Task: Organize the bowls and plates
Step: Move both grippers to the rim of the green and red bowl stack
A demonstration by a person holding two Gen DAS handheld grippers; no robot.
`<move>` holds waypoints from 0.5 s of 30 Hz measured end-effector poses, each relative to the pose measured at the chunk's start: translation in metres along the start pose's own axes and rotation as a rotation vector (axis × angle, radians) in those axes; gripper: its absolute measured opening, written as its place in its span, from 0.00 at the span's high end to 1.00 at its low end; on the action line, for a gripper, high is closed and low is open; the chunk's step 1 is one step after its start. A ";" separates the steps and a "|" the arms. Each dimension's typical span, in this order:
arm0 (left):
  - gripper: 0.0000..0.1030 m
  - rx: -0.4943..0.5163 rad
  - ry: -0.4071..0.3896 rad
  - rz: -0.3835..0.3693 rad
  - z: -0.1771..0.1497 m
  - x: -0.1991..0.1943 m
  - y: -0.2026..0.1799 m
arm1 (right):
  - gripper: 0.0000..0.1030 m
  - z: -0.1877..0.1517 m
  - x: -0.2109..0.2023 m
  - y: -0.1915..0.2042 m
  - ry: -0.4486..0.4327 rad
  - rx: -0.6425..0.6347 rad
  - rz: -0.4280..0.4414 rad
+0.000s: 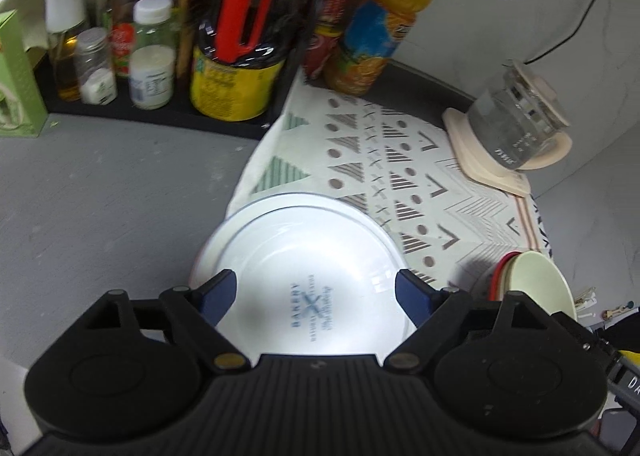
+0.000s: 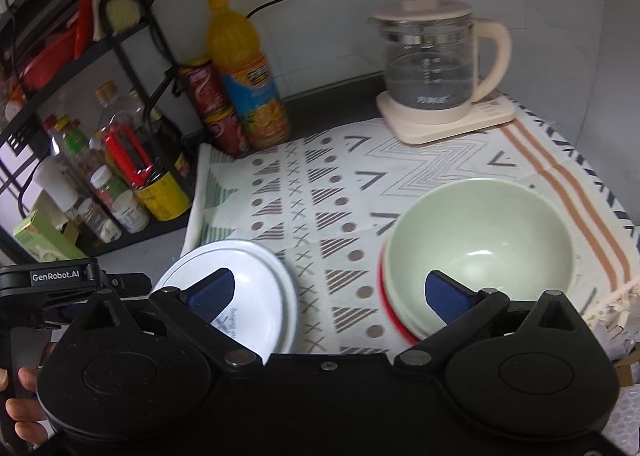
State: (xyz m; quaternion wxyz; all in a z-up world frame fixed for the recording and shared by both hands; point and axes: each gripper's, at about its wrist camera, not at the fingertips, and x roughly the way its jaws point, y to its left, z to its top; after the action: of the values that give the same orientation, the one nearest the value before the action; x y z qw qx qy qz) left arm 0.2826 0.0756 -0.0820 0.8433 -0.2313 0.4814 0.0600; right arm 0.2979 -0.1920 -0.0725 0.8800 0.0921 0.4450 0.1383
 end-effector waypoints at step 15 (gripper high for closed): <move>0.18 0.074 0.001 -0.064 0.006 0.013 -0.063 | 0.00 0.023 -0.017 -0.066 -0.040 0.109 -0.062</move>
State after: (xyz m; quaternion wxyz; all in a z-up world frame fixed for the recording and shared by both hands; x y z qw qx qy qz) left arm 0.3150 0.0207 -0.0692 0.8524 -0.2154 0.4762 0.0152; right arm 0.3171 -0.2613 -0.0650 0.8862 0.1286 0.4368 0.0850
